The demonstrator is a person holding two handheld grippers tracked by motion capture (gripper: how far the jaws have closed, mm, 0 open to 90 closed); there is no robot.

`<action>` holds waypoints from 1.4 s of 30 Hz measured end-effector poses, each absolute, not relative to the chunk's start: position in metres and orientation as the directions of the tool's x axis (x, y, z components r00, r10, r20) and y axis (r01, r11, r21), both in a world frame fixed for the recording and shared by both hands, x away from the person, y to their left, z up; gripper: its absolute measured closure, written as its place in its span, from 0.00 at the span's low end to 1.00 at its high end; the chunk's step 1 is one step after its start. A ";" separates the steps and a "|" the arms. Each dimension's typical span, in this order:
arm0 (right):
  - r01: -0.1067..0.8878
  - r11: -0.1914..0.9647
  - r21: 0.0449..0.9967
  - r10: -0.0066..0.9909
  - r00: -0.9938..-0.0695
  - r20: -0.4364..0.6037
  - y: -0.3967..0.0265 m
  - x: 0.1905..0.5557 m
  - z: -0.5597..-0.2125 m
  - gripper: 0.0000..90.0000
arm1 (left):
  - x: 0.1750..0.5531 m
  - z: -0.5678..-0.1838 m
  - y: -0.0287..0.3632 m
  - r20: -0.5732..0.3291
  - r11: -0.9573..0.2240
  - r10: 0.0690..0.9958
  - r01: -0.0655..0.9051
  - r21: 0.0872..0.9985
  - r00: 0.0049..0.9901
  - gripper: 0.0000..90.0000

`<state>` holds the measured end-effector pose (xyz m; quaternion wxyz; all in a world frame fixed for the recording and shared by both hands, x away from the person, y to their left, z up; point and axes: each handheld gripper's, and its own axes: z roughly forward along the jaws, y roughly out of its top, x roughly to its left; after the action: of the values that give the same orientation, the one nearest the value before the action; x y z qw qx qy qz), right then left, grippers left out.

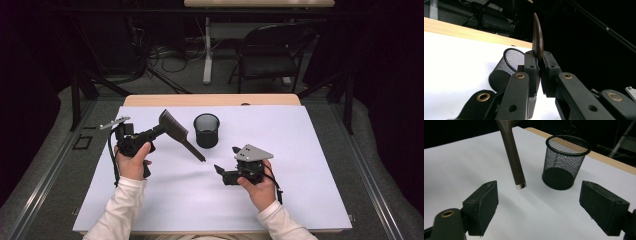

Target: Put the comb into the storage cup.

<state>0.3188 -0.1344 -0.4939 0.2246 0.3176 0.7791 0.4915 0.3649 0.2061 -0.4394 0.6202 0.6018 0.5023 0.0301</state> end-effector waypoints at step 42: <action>0.295 0.346 0.891 0.710 -0.703 -0.043 -0.134 0.321 -0.497 0.00 | 0.382 -0.407 0.194 -0.575 0.232 0.642 0.587 0.776 0.507 0.93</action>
<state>0.3208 -0.1340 -0.4969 0.2185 0.3177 0.7907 0.4754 0.3825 0.1944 -0.4065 0.6084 0.6193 0.4958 0.0226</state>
